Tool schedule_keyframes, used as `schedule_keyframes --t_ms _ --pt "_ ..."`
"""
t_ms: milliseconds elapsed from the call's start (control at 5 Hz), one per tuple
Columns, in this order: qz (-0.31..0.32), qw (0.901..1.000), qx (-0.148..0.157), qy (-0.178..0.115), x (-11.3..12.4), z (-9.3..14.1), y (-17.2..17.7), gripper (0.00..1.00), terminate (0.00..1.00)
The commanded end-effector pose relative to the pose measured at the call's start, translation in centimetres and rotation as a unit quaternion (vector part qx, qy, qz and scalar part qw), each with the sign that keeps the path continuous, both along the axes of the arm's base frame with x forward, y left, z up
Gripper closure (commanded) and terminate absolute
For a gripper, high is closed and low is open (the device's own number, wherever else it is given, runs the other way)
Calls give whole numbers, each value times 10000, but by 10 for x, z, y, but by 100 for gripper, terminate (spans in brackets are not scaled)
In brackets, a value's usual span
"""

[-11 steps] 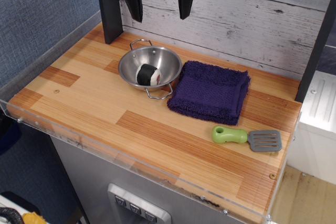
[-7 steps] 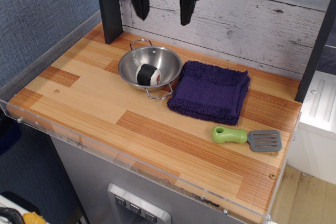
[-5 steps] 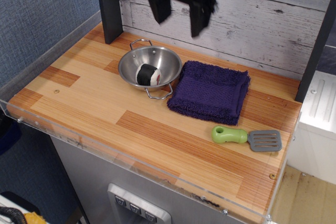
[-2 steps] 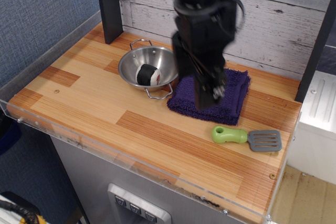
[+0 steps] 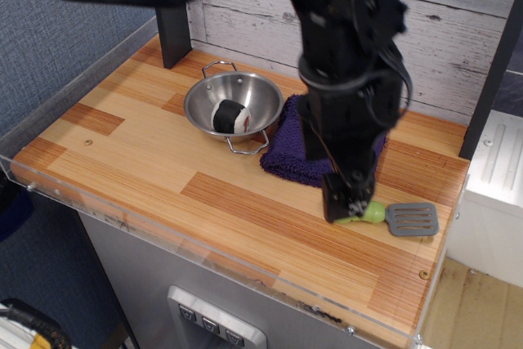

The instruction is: Pick up the green spatula and place it on the left of the pot

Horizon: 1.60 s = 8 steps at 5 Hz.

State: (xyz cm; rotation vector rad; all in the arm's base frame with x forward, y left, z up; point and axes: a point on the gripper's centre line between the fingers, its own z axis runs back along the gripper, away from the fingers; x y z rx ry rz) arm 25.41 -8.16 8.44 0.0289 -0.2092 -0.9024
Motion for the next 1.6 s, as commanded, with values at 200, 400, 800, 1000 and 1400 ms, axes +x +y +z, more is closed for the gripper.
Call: schedule_keyframes --t_ms 200,400,800,1000,1400 --pt "-346 9993 140 -83 44 -36 -11 0 0" --pt "-494 9985 218 14 44 -47 -16 0 0" --pt "-922 9948 388 191 33 -52 -23 0 0" --pt "-905 9947 436 222 30 -54 -22 100 0" --pt "-781 9958 446 163 31 -54 -16 100 0"
